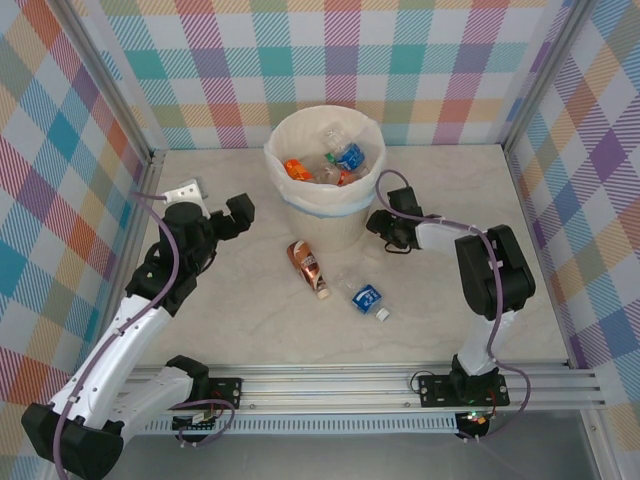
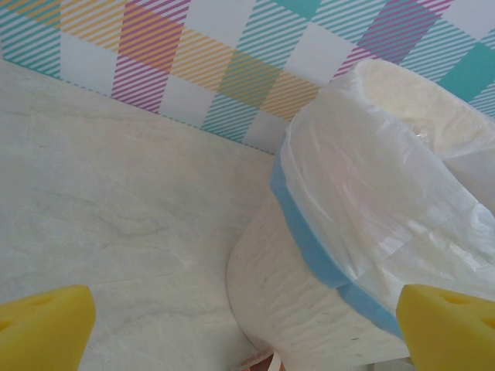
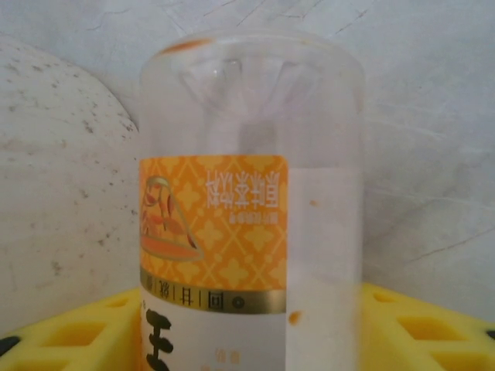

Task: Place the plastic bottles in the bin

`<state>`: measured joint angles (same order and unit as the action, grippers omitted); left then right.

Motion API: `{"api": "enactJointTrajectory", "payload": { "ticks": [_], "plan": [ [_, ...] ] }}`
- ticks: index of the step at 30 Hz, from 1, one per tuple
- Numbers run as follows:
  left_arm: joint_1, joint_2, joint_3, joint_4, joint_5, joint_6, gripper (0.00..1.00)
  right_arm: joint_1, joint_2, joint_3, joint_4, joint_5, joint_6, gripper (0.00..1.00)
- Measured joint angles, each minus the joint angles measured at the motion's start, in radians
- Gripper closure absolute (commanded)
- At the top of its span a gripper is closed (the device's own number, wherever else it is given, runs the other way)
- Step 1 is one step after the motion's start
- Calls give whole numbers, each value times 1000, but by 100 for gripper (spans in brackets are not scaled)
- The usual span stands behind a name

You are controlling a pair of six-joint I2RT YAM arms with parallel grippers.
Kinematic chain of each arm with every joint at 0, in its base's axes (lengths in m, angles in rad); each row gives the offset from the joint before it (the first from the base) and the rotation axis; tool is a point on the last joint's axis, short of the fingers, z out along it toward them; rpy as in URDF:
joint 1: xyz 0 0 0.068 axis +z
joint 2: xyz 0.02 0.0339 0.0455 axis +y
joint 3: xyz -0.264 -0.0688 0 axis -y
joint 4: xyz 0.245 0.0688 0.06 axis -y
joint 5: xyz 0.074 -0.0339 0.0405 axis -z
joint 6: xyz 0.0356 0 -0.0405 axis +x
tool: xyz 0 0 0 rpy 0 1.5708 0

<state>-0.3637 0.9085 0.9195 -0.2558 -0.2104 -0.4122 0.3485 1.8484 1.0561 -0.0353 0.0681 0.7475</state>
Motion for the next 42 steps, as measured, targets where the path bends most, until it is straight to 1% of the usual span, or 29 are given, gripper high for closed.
{"api": "enactJointTrajectory", "payload": {
  "ticks": [3,8,16,22,26,30,36,39,42],
  "plan": [
    [0,11,-1,0,14,-11,0,2,-24,-33,22,26,0,49],
    [3,22,-26,27,54,-20,0,2,-122,-135,60,56,-21,56],
    [6,31,-48,61,87,-34,0,2,-312,-249,175,100,-86,56],
    [8,32,-61,82,89,-47,0,2,-455,-318,286,105,-202,55],
    [13,39,-71,84,89,-63,0,2,-533,-330,314,102,-272,55],
    [20,51,-76,83,86,-80,0,2,-621,-332,345,79,-335,54],
    [36,67,-77,81,76,-98,0,2,-734,-317,383,5,-421,55],
    [47,68,-77,80,73,-103,0,2,-742,-258,385,-46,-440,55],
    [55,68,-79,80,71,-117,0,2,-732,-162,385,-119,-446,55]
  ]
}}
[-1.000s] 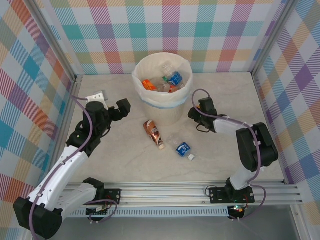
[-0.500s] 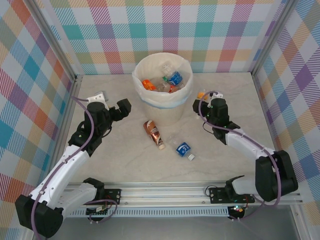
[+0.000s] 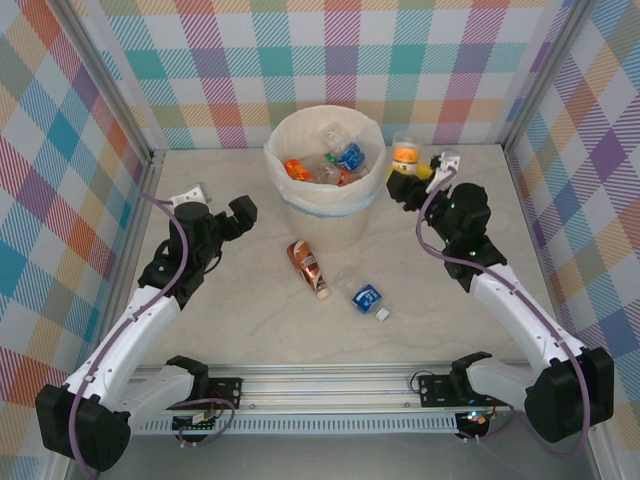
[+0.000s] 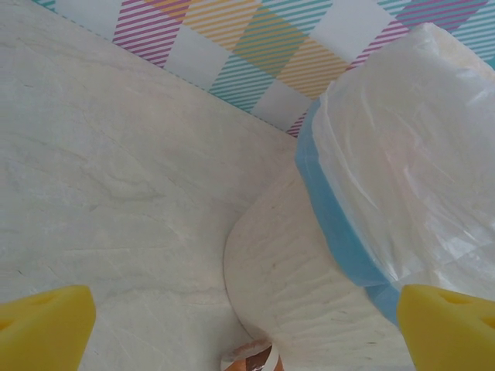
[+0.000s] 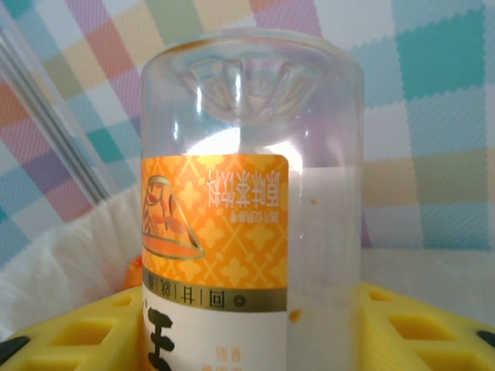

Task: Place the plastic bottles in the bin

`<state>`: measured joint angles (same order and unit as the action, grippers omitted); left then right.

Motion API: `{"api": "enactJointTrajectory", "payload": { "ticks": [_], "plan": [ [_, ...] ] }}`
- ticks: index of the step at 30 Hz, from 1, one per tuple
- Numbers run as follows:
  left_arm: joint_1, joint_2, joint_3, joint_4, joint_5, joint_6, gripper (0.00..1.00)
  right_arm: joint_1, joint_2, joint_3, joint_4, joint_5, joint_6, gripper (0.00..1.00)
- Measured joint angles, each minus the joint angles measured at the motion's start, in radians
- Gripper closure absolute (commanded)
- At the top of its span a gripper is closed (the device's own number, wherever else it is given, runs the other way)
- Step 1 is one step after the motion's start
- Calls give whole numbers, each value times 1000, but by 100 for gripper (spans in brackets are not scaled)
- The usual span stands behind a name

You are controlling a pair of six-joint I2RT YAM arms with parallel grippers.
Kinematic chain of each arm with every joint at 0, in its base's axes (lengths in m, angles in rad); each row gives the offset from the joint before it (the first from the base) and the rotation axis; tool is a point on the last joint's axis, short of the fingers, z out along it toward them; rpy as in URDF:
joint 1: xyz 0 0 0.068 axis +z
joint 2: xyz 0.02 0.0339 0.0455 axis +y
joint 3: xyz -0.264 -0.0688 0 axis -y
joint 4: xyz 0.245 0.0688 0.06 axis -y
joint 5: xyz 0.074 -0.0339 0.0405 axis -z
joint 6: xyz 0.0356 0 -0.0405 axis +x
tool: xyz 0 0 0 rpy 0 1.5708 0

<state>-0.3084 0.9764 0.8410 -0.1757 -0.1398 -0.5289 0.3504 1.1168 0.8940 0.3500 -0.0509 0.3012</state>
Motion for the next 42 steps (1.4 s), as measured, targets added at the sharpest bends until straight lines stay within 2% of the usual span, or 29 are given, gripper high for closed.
{"api": "enactJointTrajectory", "payload": {
  "ticks": [9,14,23,27,30,35,38,42],
  "plan": [
    [32,8,-14,-13,1,-24,0,5,187,341,4,-269,-2,54],
    [43,8,-41,-36,5,-90,0,29,338,511,-101,-285,-72,53],
    [45,27,-117,-55,43,-241,0,61,522,707,-357,-94,-187,51],
    [45,60,-150,-39,79,-305,0,90,575,774,-459,29,-237,39],
    [45,107,-156,-23,109,-347,0,124,608,812,-513,125,-266,26],
    [6,182,-147,-34,108,-377,0,157,614,816,-562,251,-291,15],
    [-53,214,-131,-39,87,-391,0,157,593,797,-557,271,-291,12],
    [-132,262,-101,-43,60,-415,0,153,489,676,-517,257,-278,10]
  ]
}}
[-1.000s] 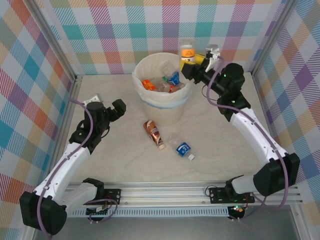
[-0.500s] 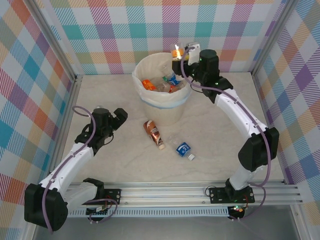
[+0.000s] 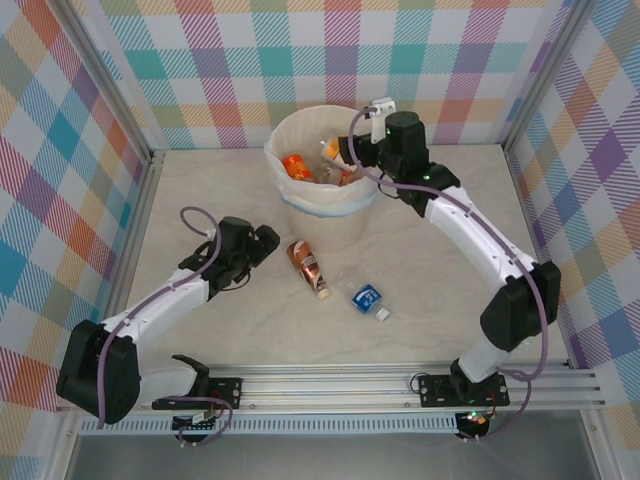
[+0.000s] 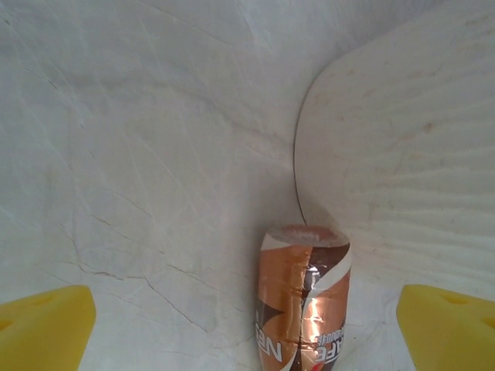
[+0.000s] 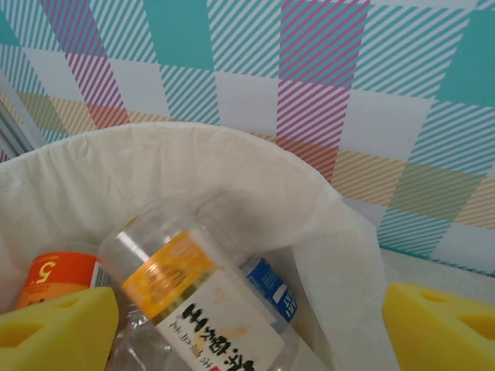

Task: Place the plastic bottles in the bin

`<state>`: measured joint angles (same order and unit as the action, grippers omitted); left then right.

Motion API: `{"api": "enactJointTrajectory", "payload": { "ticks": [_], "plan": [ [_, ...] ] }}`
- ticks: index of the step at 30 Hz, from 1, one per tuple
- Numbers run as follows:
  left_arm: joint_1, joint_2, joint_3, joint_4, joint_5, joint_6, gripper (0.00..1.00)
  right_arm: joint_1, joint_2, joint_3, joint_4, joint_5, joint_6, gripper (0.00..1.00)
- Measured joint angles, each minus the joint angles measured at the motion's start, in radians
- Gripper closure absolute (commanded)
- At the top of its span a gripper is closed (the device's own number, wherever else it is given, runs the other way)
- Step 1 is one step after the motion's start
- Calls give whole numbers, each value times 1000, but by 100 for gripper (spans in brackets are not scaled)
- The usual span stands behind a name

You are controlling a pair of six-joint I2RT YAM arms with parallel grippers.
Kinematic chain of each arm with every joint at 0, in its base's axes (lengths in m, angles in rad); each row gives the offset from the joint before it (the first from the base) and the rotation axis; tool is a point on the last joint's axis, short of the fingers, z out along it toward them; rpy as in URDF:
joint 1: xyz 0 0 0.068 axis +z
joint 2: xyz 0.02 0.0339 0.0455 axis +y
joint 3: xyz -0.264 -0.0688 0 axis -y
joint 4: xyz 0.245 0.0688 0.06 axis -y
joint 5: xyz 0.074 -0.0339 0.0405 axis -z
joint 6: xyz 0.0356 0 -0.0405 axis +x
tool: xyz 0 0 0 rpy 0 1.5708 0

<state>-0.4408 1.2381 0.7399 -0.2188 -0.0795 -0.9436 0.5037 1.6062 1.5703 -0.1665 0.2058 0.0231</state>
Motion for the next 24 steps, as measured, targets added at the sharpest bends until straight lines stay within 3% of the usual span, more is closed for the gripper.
{"api": "enactJointTrajectory", "payload": {
  "ticks": [10,19,24],
  "plan": [
    [-172,88,34,-1,-79,-101,0,0,-340,-328,170,-88,55,0],
    [-243,272,161,-16,-69,-121,0,0,-591,-655,271,-89,60,0],
    [-269,354,191,-14,-73,-115,4,0,-650,-728,264,-39,66,0]
  ]
}}
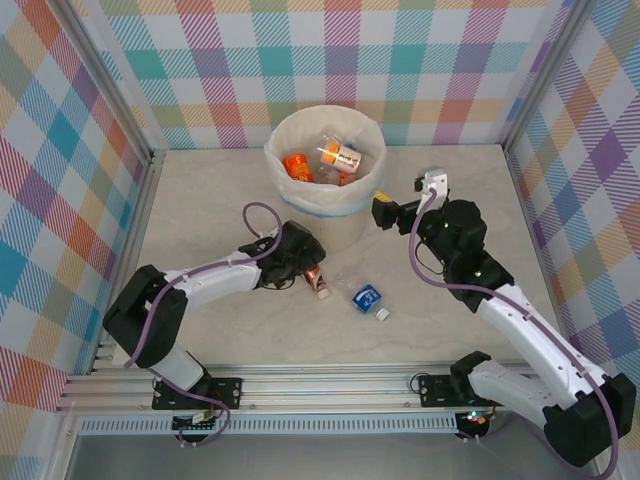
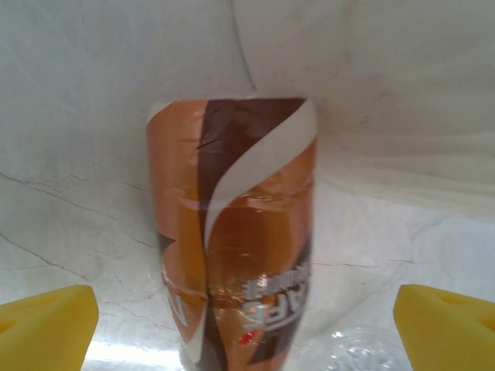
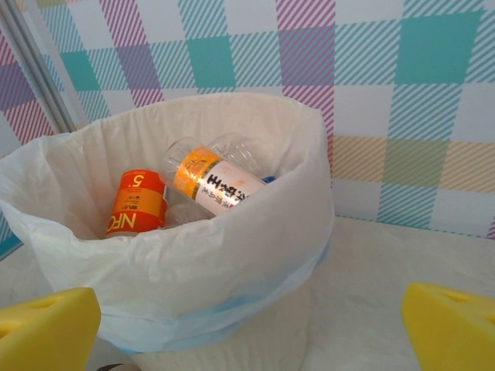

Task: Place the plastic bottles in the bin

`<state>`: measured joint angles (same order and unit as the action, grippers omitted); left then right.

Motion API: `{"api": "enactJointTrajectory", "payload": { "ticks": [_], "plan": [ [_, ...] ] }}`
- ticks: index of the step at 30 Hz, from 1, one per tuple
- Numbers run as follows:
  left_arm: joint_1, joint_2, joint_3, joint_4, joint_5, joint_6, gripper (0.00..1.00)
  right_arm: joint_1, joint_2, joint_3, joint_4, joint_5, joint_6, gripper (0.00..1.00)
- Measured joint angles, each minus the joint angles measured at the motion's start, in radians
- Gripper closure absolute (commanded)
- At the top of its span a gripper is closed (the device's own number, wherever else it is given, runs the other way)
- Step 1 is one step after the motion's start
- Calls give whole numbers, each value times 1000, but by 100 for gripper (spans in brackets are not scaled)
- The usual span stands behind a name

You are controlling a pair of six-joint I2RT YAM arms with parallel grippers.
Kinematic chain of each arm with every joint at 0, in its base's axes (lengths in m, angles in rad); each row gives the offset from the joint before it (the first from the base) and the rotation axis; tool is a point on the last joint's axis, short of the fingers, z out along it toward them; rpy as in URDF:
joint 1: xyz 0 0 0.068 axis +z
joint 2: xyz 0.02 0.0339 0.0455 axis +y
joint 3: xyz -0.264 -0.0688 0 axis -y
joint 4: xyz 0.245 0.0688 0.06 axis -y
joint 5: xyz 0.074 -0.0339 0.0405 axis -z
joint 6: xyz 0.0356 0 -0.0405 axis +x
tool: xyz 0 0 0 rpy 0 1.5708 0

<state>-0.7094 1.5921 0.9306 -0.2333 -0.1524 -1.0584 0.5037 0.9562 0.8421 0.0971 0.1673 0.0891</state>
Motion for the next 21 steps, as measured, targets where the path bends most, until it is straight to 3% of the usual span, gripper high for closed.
{"api": "enactJointTrajectory", "payload": {
  "ticks": [15,21],
  "plan": [
    [0,146,54,11,-18,74,12,0,-43,-21,-8,40,-26,0],
    [0,167,63,26,-29,96,25,0,-33,-21,-8,11,-22,0]
  ]
}}
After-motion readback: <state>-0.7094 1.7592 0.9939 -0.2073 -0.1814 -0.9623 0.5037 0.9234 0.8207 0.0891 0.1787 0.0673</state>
